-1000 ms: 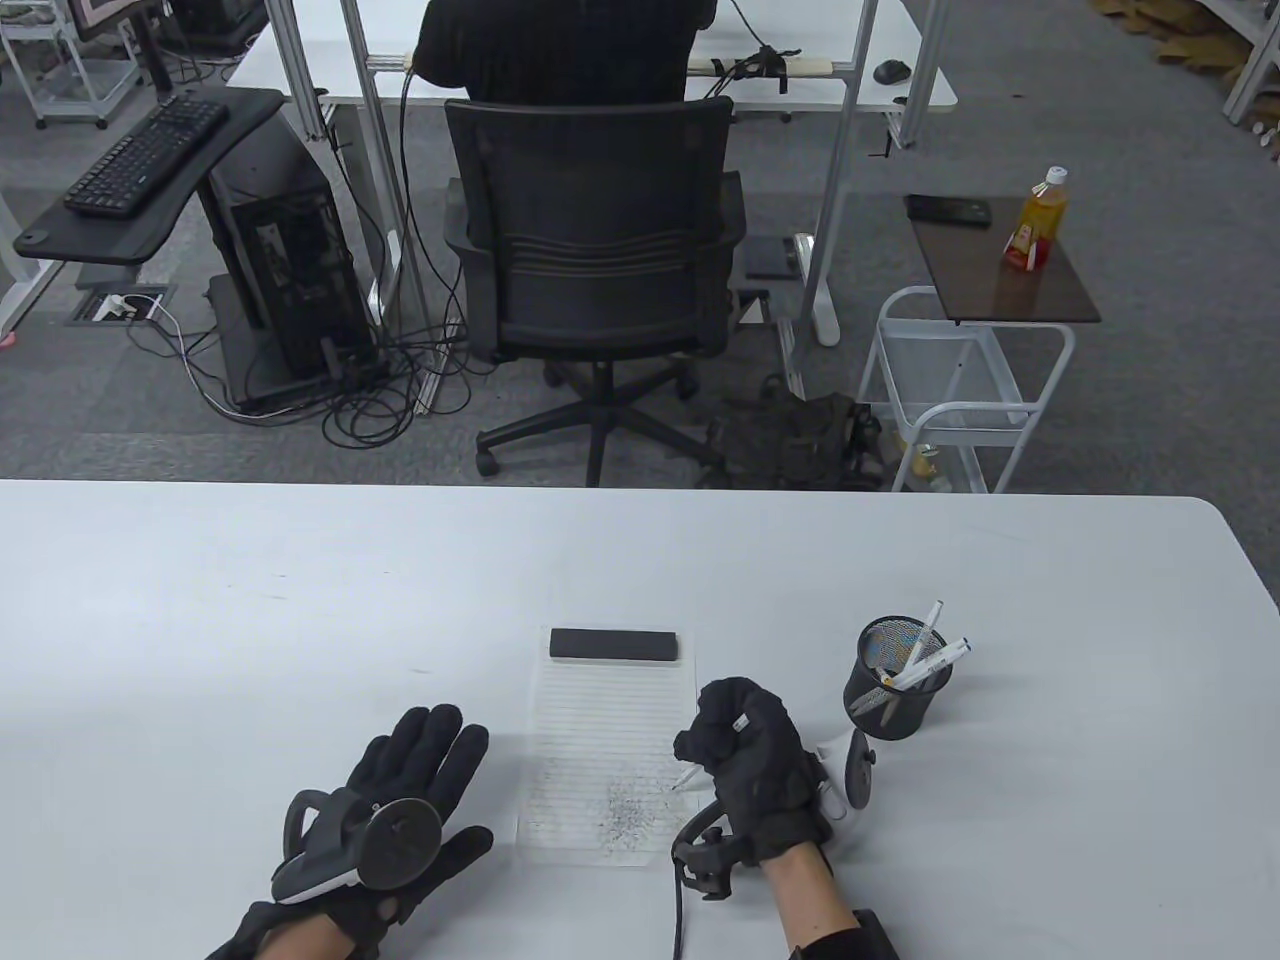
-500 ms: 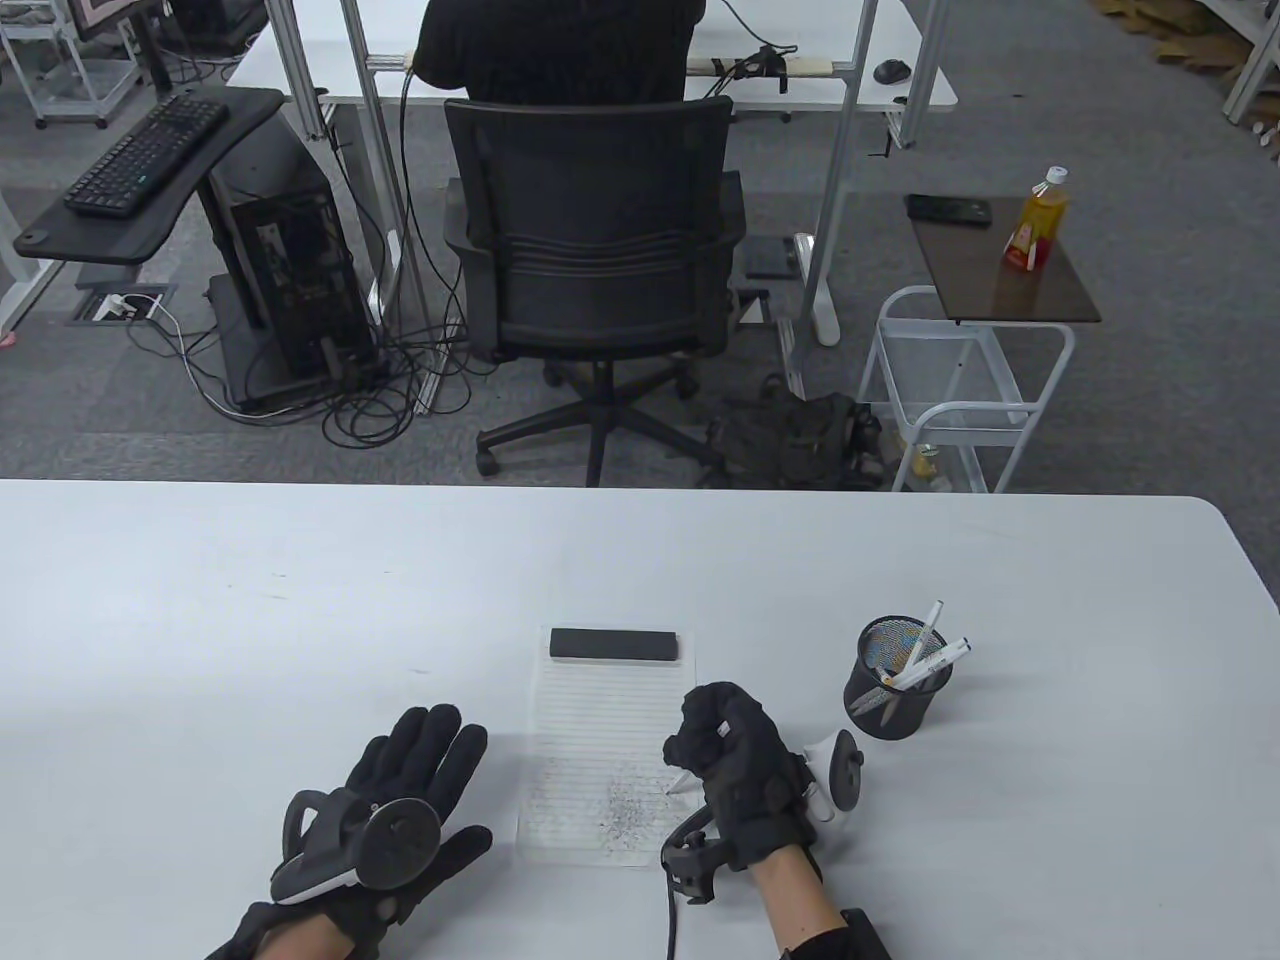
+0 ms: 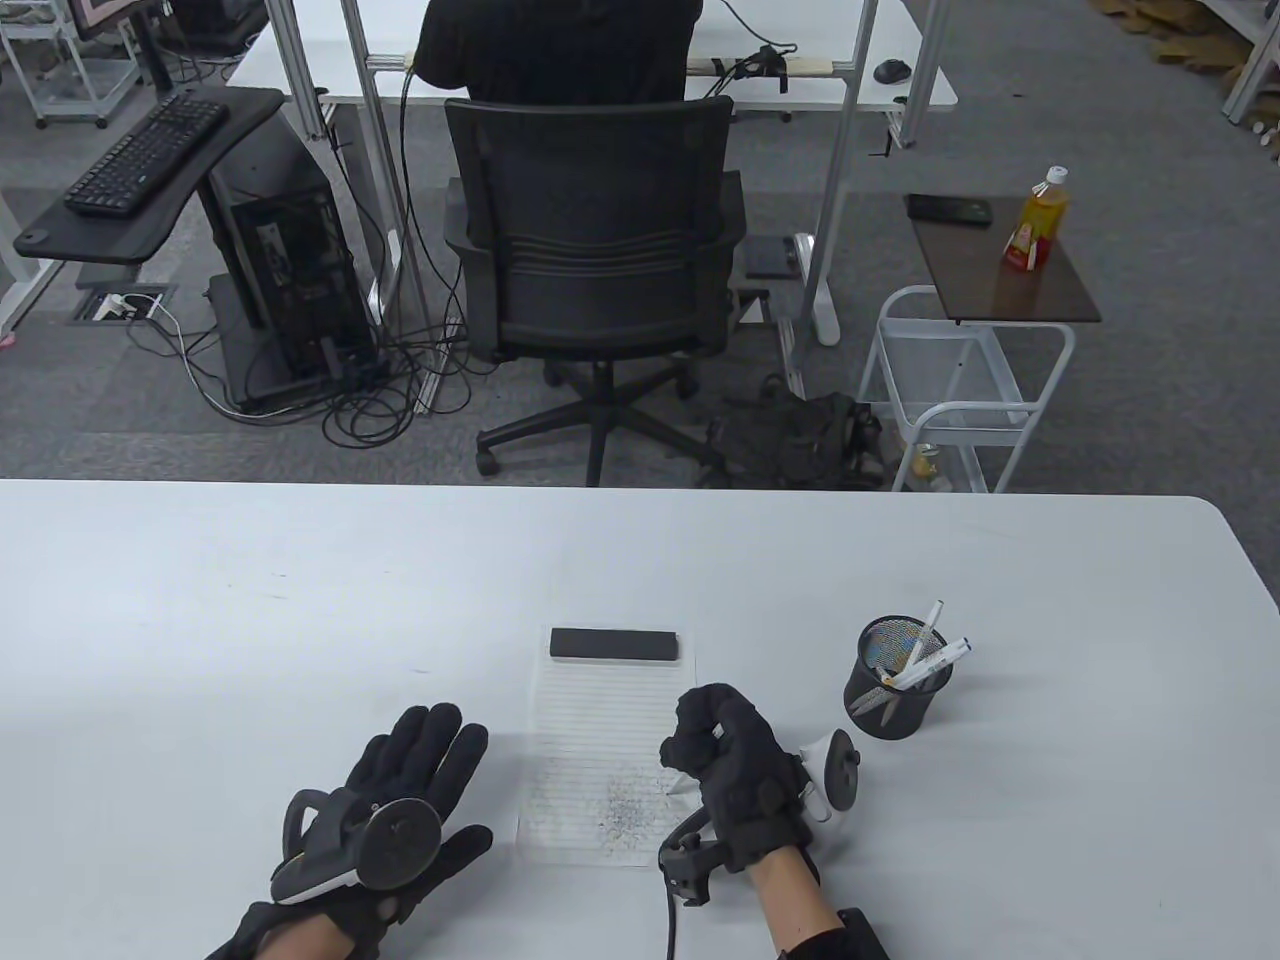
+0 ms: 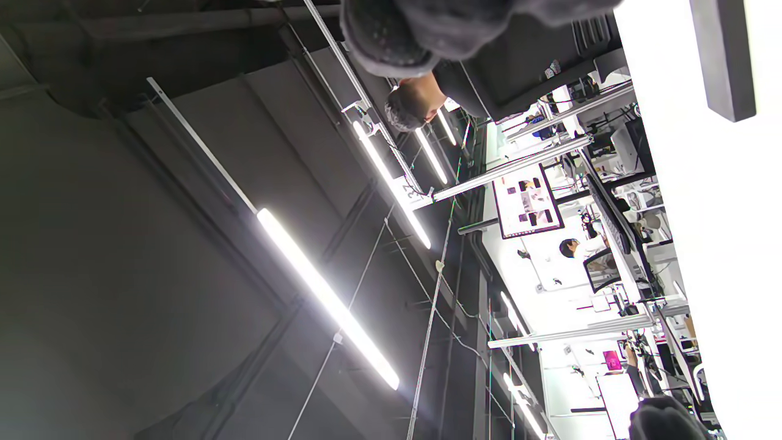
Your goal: Press to extend mechanical pencil leads
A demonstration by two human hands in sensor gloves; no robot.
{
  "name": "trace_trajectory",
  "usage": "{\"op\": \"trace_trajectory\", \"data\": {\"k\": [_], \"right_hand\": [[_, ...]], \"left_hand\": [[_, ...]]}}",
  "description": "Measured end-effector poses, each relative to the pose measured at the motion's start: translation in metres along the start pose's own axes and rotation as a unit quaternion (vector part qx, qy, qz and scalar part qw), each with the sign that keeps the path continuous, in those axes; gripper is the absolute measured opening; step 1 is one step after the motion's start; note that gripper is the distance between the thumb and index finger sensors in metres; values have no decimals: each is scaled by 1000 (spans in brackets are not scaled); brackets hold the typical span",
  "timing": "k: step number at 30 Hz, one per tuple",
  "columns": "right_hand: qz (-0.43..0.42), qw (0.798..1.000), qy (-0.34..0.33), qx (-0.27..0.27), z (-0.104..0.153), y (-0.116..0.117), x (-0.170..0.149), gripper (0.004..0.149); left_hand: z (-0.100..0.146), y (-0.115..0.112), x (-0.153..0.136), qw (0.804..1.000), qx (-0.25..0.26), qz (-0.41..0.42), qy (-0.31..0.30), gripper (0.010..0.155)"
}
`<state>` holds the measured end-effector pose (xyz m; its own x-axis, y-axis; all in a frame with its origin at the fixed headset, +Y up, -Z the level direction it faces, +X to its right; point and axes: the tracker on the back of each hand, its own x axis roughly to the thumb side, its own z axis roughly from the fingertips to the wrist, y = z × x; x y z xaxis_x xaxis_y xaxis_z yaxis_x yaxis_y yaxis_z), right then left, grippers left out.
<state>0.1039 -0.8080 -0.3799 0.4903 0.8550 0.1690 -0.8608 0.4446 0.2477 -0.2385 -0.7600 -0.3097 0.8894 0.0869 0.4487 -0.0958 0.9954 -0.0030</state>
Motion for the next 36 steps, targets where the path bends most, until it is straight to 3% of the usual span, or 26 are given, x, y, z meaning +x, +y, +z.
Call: {"op": "trace_trajectory", "data": {"k": [7,9,12,13,15,19,20,24,29,33,36], "right_hand": [[-13,1000,-10,17,-1,4,11,62],[-13,999,2,47,-2,7,22,63],[117,993,21,24,-7,9,45,52],[197,980,13,12,-10,9,54,50],[308,951,38,13,-15,10,64,51],[490,864,105,42,-33,13,74,53],[534,833,136,45,-37,12,72,53],[627,753,191,66,-52,11,56,54],[750,609,240,91,-65,10,29,57],[779,568,247,99,-72,12,16,55],[808,524,248,103,-75,12,10,53]], "left_hand": [[0,0,0,1000,0,0,0,90],[-1,0,0,1000,-1,-1,0,90],[0,1,-1,1000,-1,-1,2,90],[0,1,-1,1000,0,-2,3,90],[-1,1,-1,1000,0,-3,3,90],[0,1,-1,1000,-1,-4,4,90],[-1,1,-1,1000,-1,-5,4,90],[-1,1,-1,1000,-3,-3,4,90],[-1,0,-1,1000,-7,-3,4,90],[-1,1,0,1000,-8,-6,2,90],[-1,1,0,1000,-6,-5,0,90]]}}
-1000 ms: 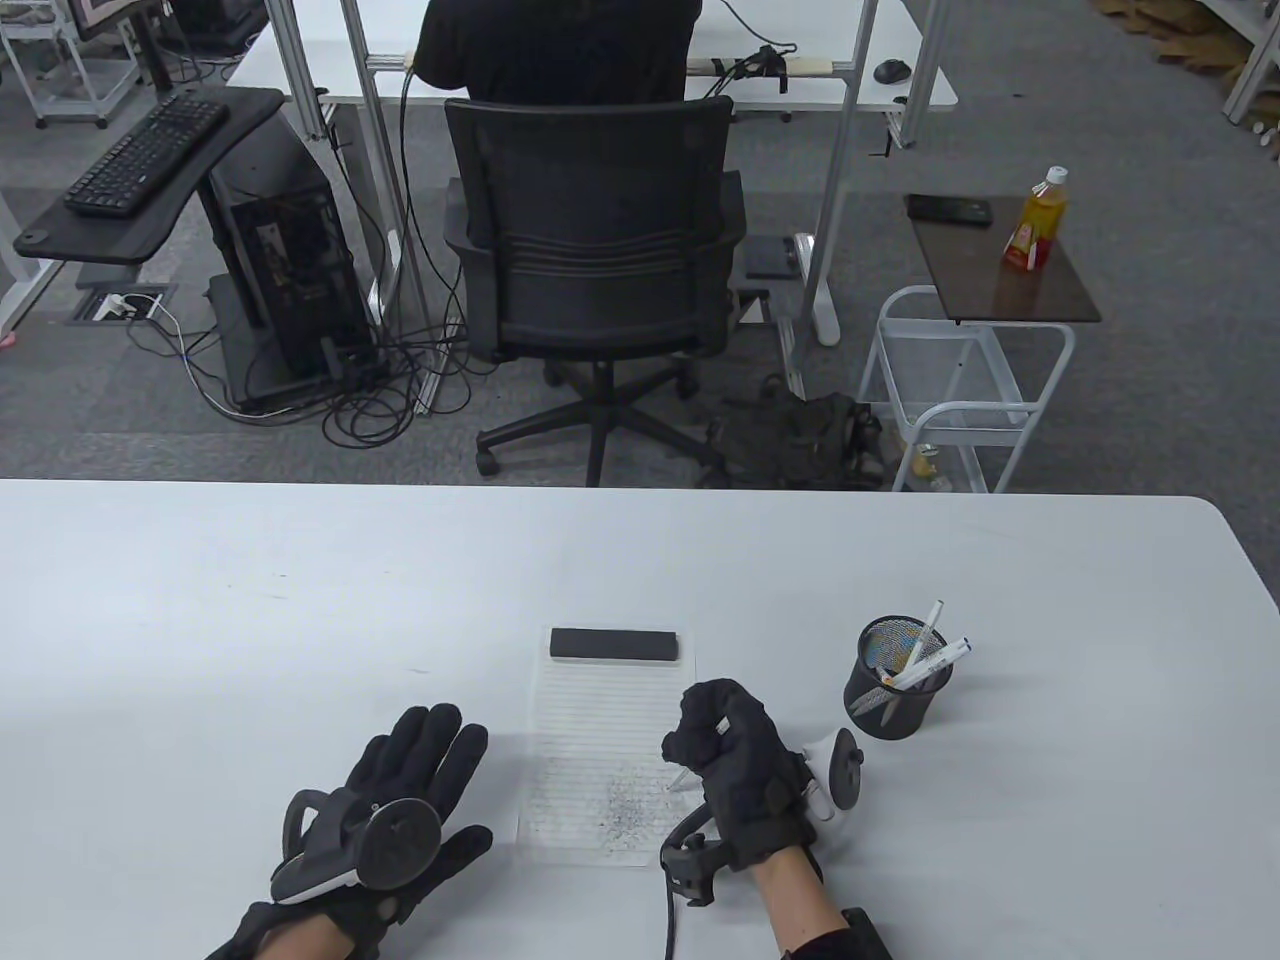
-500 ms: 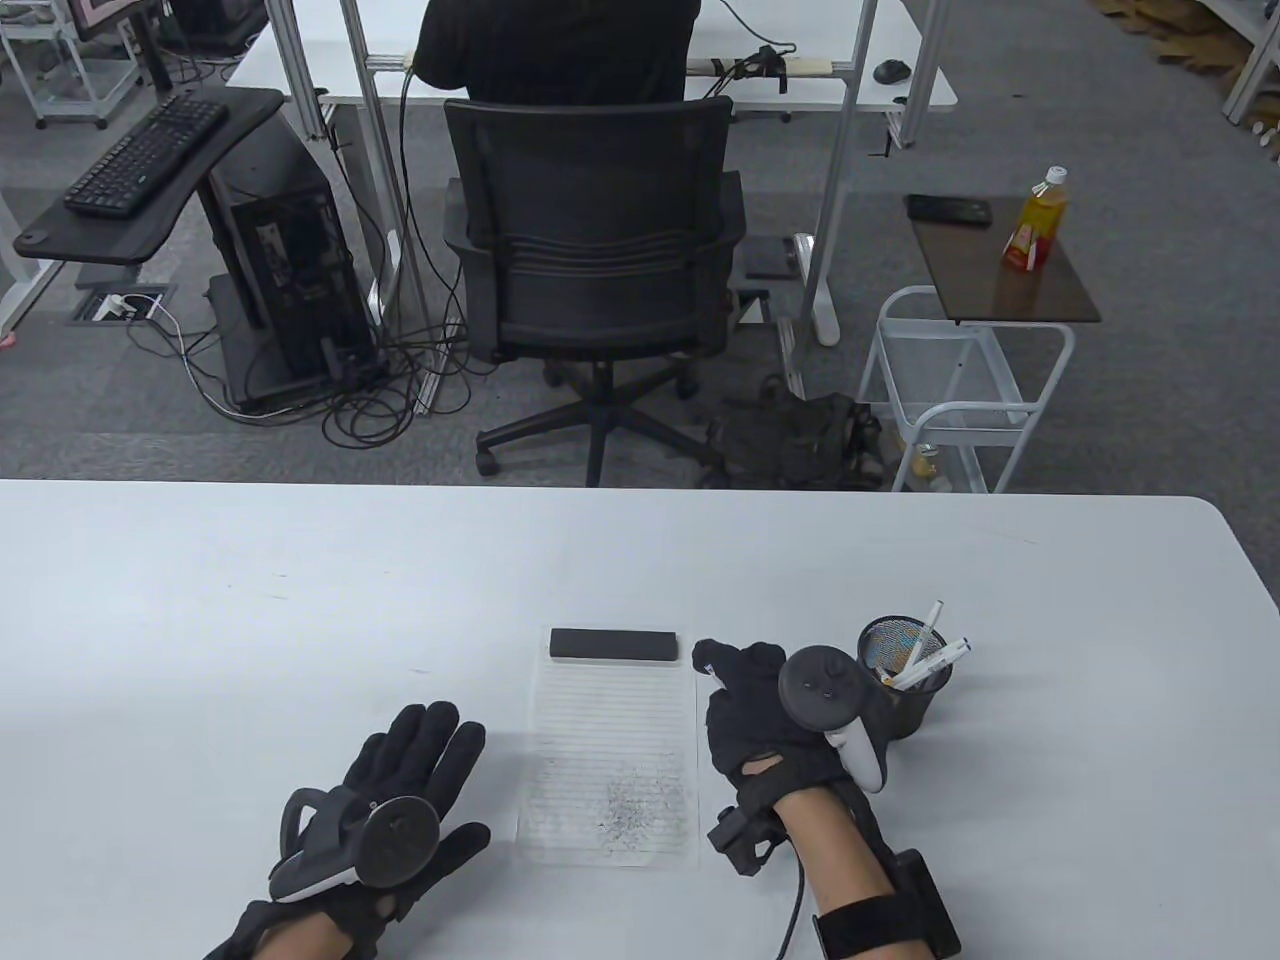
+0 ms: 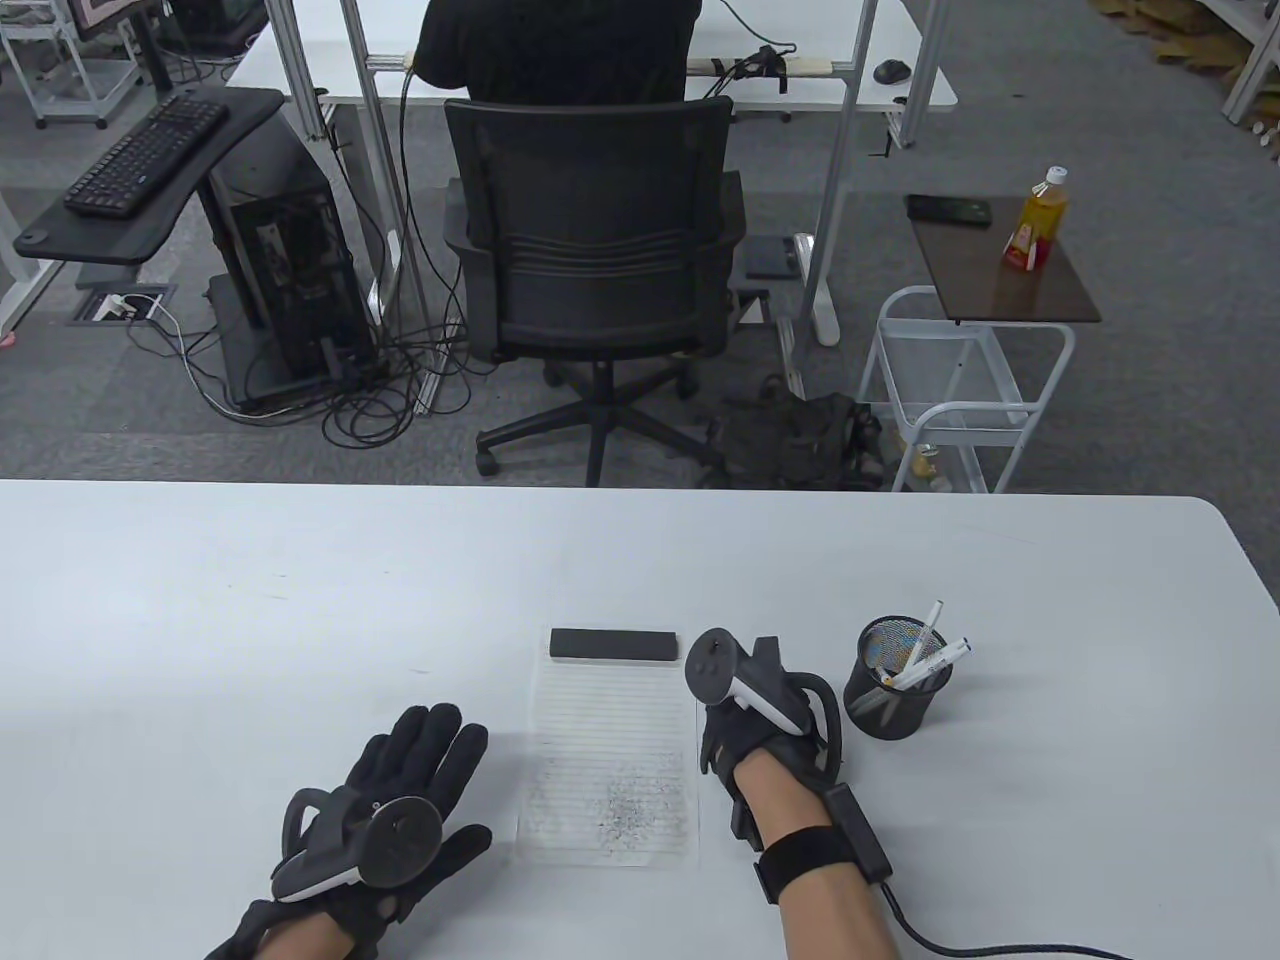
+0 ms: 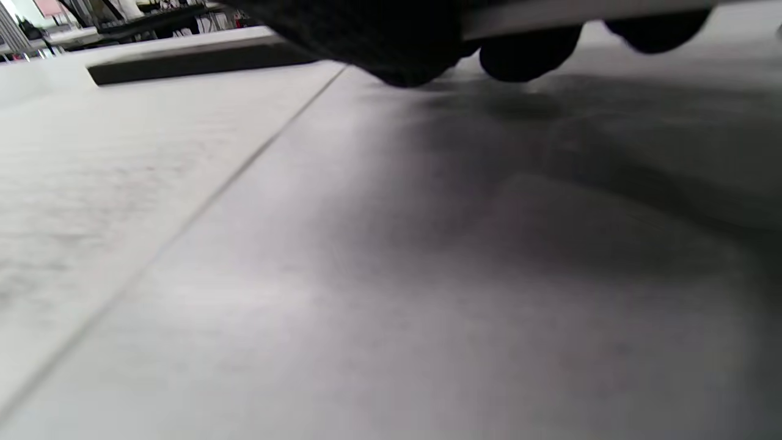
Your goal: Press to extend mechanical pencil leads
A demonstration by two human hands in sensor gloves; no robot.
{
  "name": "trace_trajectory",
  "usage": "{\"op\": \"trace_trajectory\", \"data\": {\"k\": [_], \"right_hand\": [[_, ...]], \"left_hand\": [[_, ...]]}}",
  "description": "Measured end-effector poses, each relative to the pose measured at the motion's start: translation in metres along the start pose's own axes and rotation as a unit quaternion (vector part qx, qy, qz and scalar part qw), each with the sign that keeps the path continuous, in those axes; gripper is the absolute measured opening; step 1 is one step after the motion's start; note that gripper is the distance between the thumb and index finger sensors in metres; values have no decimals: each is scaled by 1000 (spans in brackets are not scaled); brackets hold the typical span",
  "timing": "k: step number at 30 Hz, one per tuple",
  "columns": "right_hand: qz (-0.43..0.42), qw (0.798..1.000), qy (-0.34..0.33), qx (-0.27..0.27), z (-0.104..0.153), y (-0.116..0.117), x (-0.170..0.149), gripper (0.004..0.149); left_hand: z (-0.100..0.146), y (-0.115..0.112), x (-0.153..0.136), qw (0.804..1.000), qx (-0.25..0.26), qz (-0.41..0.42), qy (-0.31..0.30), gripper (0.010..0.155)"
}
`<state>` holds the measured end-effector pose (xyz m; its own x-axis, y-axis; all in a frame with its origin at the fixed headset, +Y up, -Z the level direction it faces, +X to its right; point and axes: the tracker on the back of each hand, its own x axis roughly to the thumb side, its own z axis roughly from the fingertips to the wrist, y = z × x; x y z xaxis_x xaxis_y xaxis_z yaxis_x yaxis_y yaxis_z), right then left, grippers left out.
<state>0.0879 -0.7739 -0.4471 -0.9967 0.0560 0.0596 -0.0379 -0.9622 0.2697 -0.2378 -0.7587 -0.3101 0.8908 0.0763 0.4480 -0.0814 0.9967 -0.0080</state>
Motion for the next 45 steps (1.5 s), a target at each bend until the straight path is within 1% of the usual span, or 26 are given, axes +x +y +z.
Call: {"op": "trace_trajectory", "data": {"k": [3,11,20,30,32,34,37,38,40,42,44,45], "right_hand": [[19,1000,-7,-3,-4,3,2,49],[53,998,-17,-15,-5,1,9,47],[56,996,-31,-63,-2,2,8,43],[62,993,-38,-91,4,6,7,43],[73,992,-45,-89,8,3,8,49],[57,991,-55,-111,17,-10,7,52],[-6,982,-81,-170,42,-44,-2,53],[-25,978,-84,-190,52,-60,-9,53],[-56,971,-73,-219,68,-84,-23,54],[-111,959,-55,-254,85,-112,-46,54],[-154,951,-20,-268,95,-133,-74,55],[-161,949,-5,-270,97,-137,-83,55]], "left_hand": [[0,1,1,1000,2,-3,-2,90],[0,0,2,1000,-1,-2,-2,90],[-1,0,2,1000,0,-5,-2,90],[-1,0,2,1000,-1,-4,-2,90],[0,0,2,1000,1,-3,-1,90],[0,1,2,1000,3,-2,-1,90],[0,1,2,1000,4,-3,-2,90],[0,1,2,1000,4,-3,-2,90],[0,0,2,1000,2,-2,-3,90],[-1,0,3,1000,1,-5,-3,90],[0,0,3,1000,1,-5,-3,90],[0,0,3,1000,1,-5,-3,90]]}}
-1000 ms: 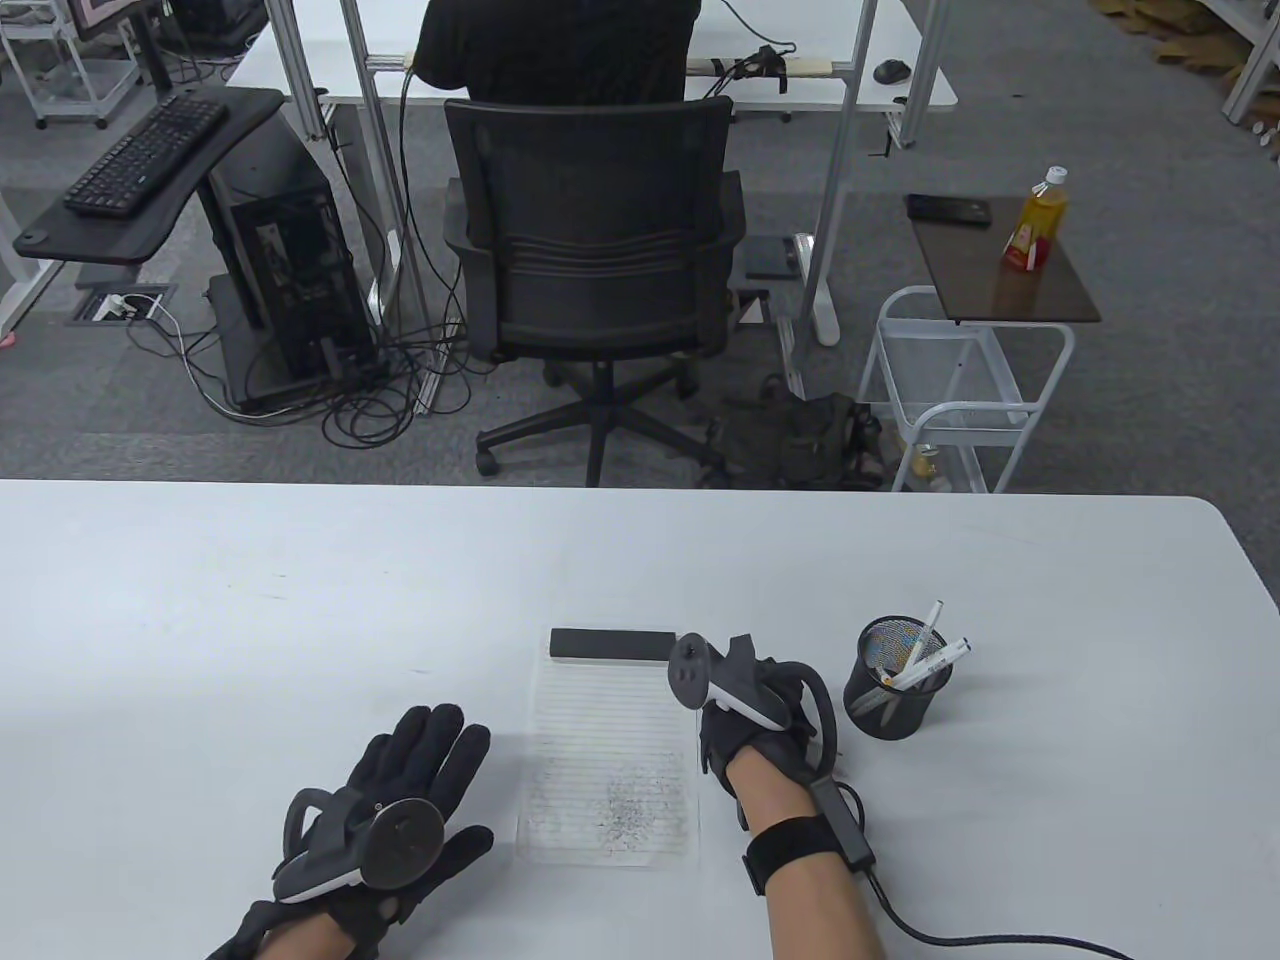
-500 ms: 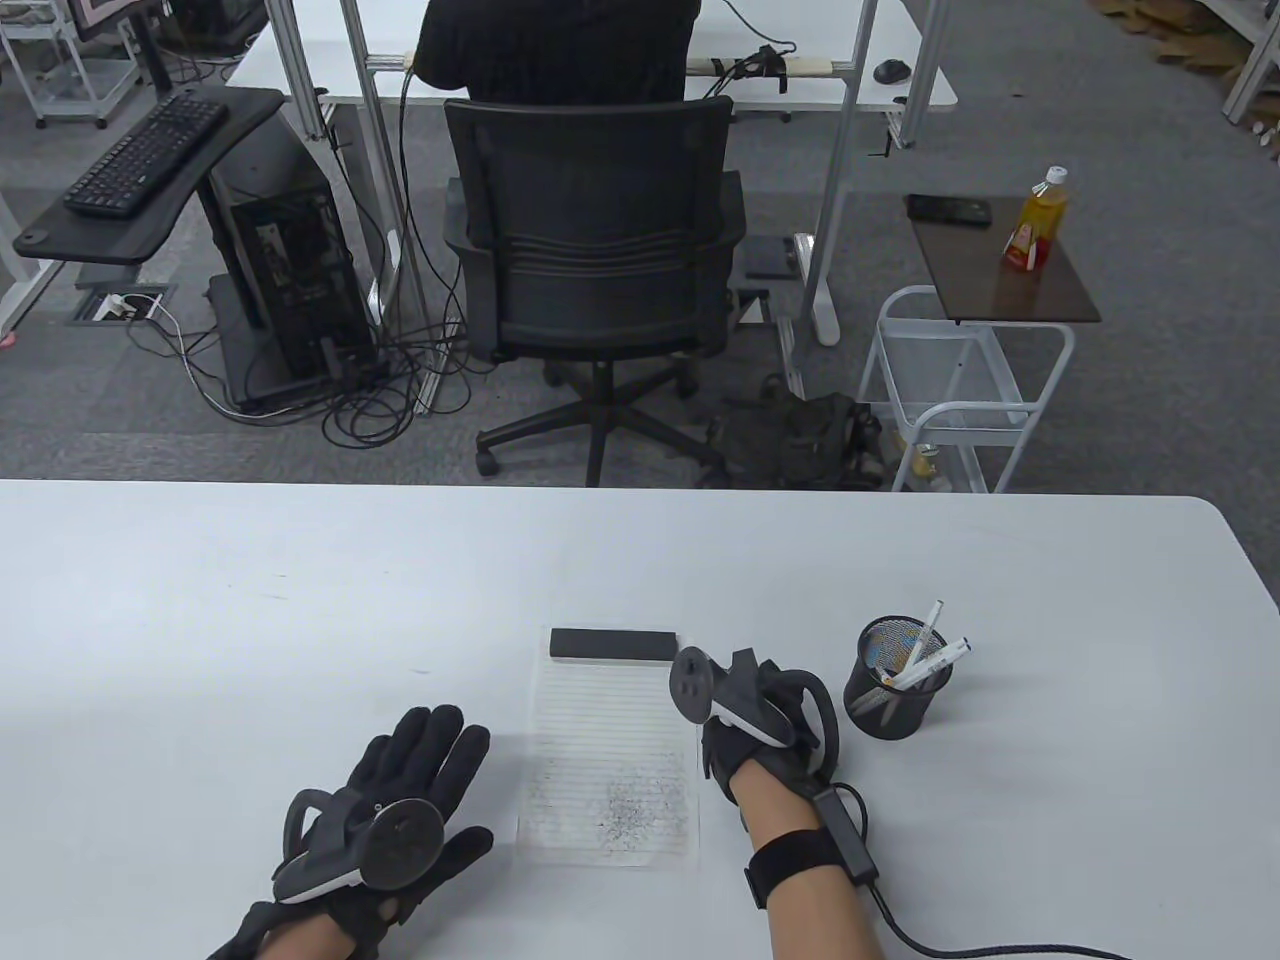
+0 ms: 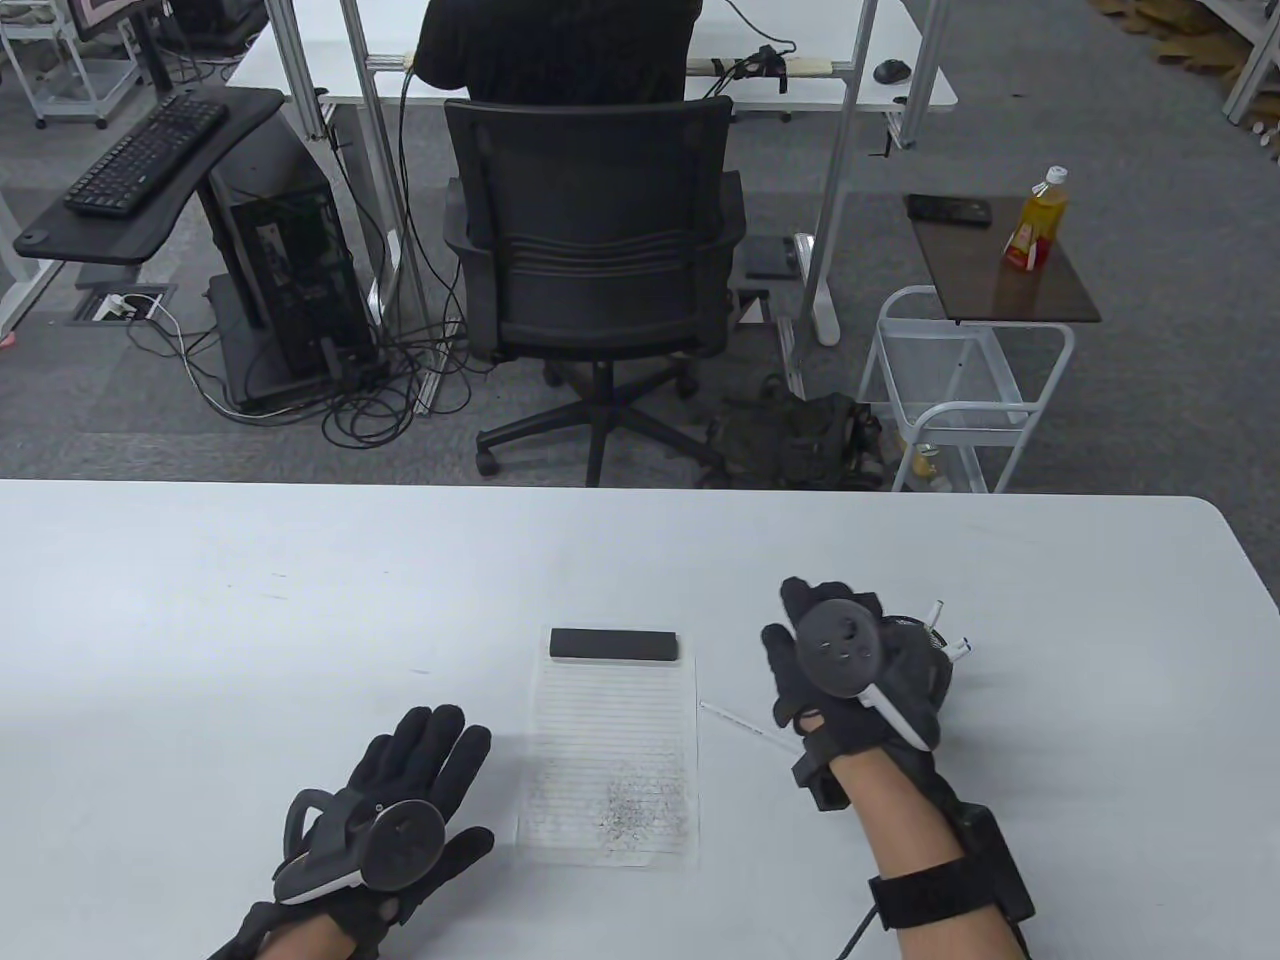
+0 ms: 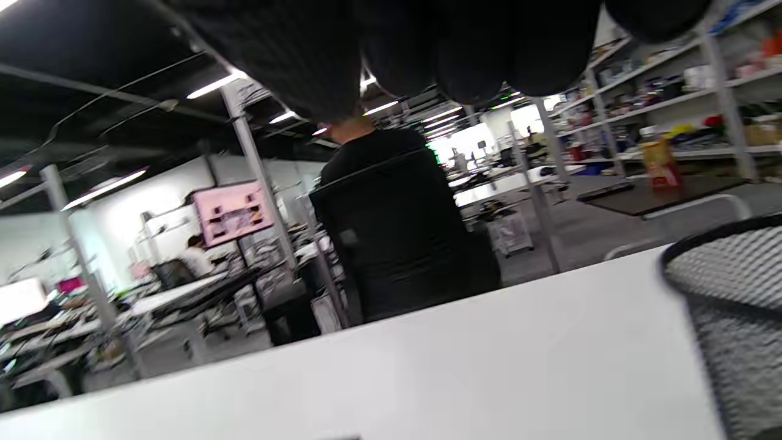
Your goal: Press to extend mechanical pencil leads
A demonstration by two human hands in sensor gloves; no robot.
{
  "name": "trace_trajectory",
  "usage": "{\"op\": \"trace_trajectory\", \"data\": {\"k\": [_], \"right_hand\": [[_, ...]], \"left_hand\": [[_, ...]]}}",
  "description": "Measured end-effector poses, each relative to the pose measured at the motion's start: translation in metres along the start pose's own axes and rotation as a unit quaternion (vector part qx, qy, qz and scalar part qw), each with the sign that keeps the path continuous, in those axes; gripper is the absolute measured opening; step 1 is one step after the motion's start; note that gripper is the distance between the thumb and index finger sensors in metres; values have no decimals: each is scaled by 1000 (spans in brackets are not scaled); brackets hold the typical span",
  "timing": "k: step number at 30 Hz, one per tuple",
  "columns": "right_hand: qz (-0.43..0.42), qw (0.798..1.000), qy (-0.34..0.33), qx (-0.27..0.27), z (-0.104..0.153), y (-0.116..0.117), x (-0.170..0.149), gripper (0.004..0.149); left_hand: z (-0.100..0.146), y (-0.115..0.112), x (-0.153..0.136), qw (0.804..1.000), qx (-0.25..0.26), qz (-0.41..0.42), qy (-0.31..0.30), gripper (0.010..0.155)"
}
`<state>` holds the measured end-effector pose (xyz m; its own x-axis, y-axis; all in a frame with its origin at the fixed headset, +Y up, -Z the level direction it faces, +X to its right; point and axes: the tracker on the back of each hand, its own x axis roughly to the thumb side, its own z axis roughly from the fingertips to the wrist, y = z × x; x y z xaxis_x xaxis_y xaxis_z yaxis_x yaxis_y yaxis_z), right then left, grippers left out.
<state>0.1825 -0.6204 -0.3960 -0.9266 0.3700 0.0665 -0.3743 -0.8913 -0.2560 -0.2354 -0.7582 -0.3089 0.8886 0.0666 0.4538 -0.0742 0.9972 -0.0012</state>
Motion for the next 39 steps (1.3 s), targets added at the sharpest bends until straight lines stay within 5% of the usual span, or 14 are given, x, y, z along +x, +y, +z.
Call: {"op": "trace_trajectory", "data": {"k": [6,15,28,39], "right_hand": [[-6,988,153,6,-21,-18,-76,61],[2,959,280,39,-42,20,-126,70],[30,950,307,49,-48,48,-134,54],[0,962,273,18,-46,37,-130,44]], "left_hand": [[1,1,-1,1000,4,-2,3,90],[0,-1,-8,1000,-2,-2,12,90],[1,-1,-11,1000,-5,2,20,89],[1,-1,-12,1000,-7,7,22,89]]}}
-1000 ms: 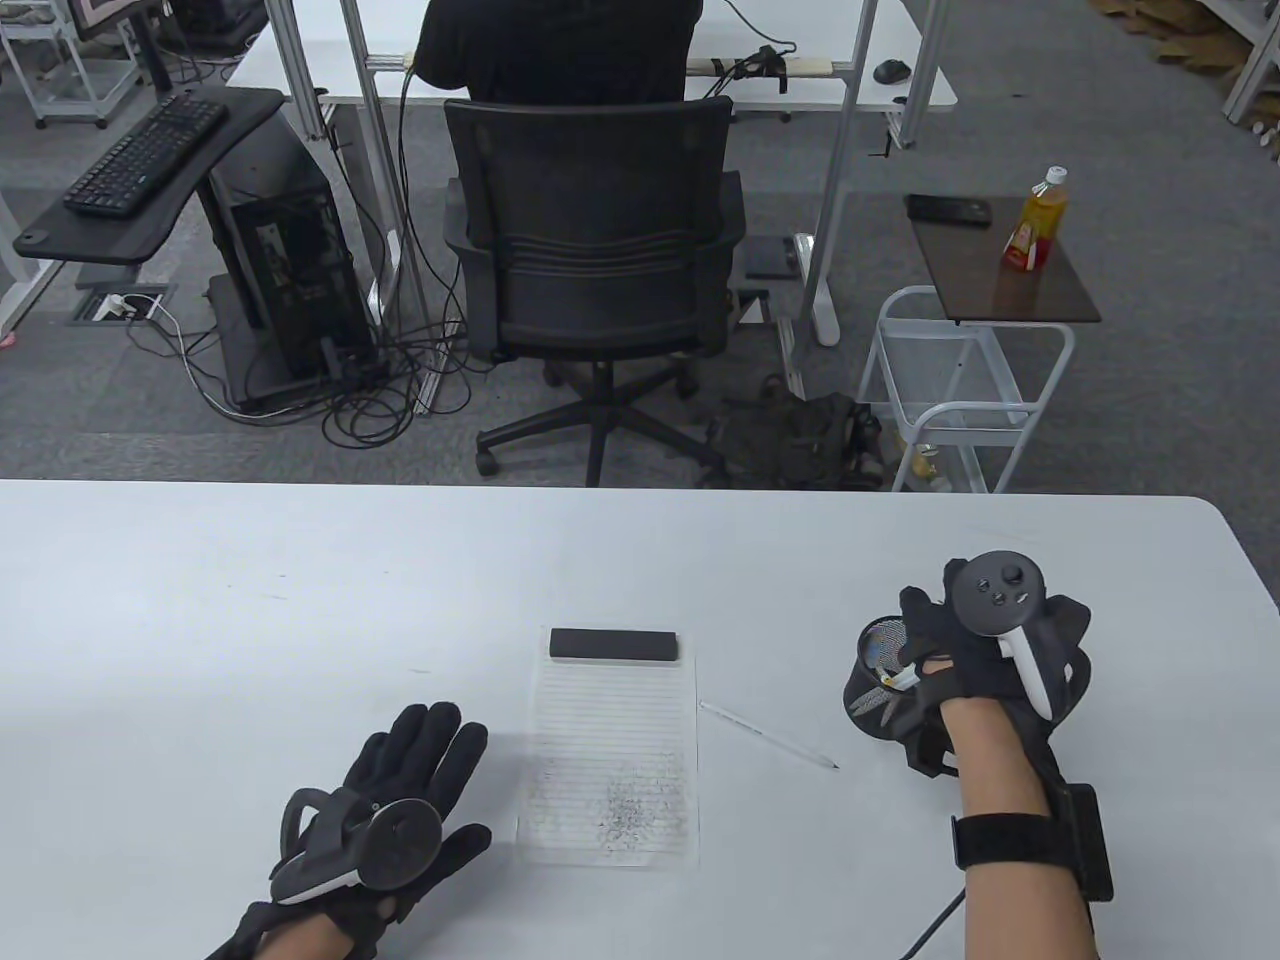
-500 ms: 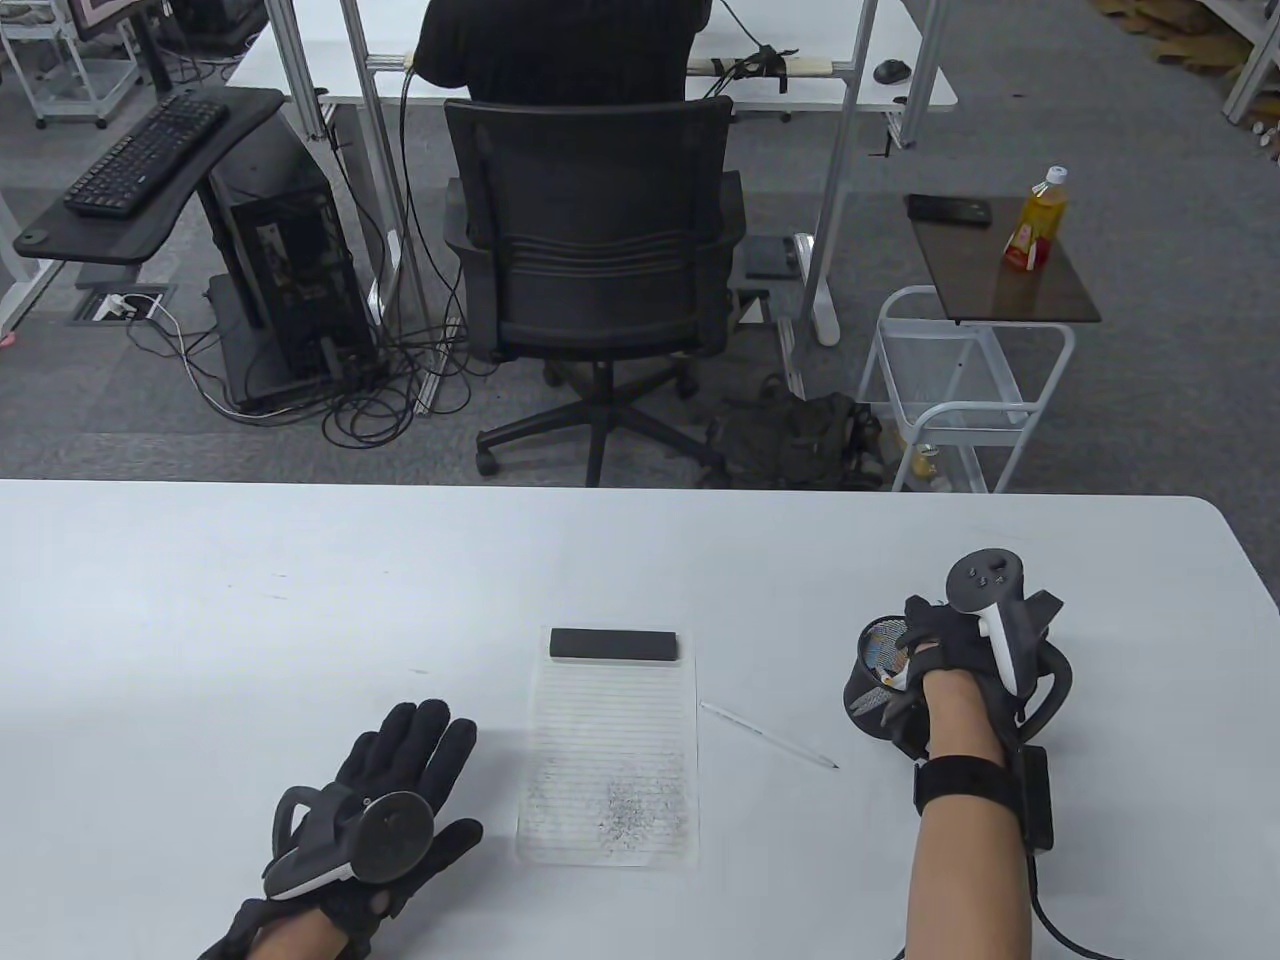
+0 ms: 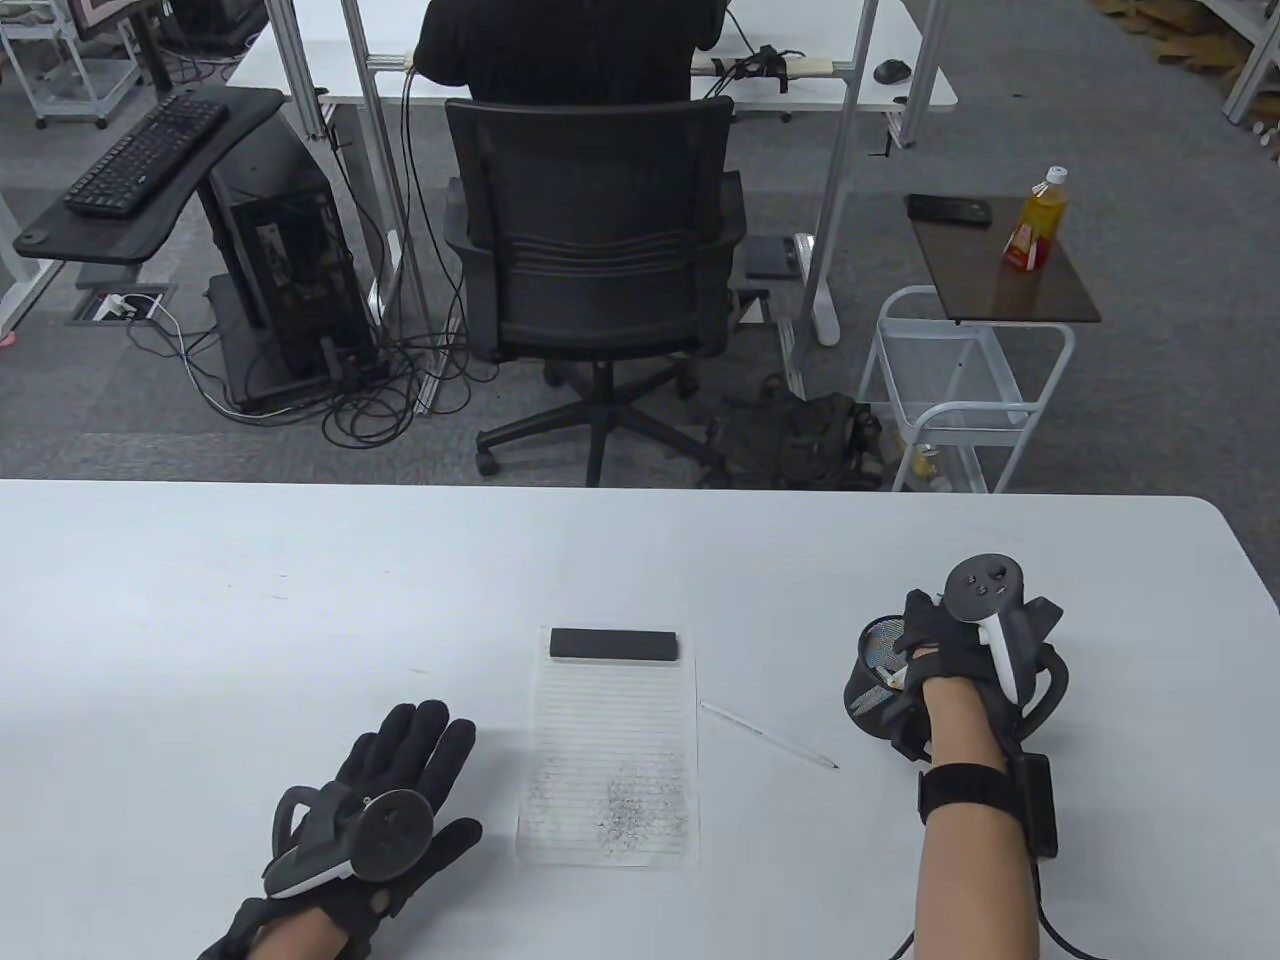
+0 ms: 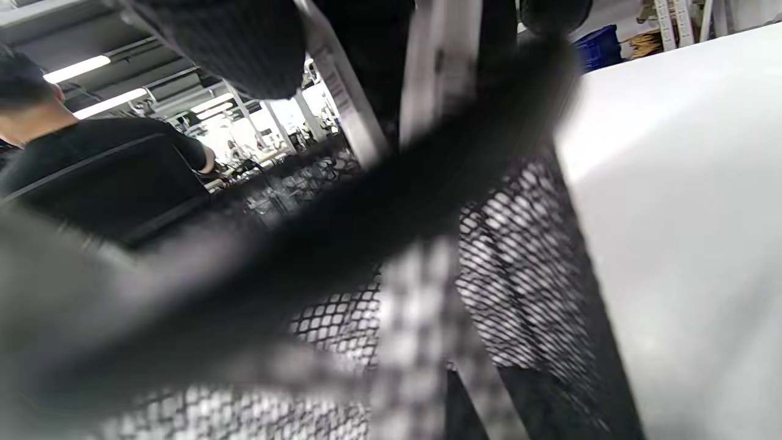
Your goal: Press to extend mechanical pencil leads
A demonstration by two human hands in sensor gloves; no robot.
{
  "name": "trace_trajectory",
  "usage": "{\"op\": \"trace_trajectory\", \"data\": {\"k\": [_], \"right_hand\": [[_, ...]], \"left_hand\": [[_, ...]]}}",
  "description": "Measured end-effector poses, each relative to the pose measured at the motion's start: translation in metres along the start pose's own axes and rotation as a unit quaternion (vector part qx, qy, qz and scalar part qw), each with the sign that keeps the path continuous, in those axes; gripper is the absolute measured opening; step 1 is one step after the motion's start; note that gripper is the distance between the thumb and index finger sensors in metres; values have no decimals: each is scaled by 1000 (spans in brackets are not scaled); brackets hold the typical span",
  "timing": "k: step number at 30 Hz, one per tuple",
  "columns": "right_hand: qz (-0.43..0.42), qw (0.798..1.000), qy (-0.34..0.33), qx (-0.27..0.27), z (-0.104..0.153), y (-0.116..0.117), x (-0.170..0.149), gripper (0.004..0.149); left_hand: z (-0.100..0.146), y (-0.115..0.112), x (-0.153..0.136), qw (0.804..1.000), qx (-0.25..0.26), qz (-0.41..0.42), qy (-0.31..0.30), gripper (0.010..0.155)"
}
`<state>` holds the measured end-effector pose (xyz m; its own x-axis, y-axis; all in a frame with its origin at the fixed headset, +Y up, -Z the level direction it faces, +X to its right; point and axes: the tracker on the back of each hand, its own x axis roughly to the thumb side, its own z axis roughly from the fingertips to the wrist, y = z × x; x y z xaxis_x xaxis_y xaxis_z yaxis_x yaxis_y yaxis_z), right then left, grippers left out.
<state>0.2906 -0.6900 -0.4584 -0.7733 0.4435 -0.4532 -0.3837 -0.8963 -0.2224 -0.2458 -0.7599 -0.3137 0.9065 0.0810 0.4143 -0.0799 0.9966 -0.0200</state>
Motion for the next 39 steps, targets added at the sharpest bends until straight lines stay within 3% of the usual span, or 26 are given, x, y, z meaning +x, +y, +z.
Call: {"op": "trace_trajectory", "data": {"k": [6,12,16,21,28,32,34,39], "right_hand": [[-95,992,-62,-47,16,-40,10,49],[-185,947,-231,-125,75,-83,52,50],[-221,925,-291,-109,102,-85,76,48],[-312,906,-284,-28,128,-62,91,43],[-447,853,-256,83,147,-6,90,43],[-512,805,-266,138,147,25,88,44],[-554,768,-274,167,147,40,88,58],[-624,713,-253,196,146,72,83,68]], "left_hand": [[0,-1,1,1000,-5,-2,-1,89],[0,0,4,1000,-3,-6,-3,89],[0,0,5,1000,-1,-6,-6,89],[0,-1,5,1000,-2,-4,-8,89],[0,-1,5,1000,-3,-1,-9,89],[0,-1,6,1000,-2,-1,-13,89],[0,-1,7,1000,0,0,-14,89],[0,-1,6,1000,1,0,-15,89]]}}
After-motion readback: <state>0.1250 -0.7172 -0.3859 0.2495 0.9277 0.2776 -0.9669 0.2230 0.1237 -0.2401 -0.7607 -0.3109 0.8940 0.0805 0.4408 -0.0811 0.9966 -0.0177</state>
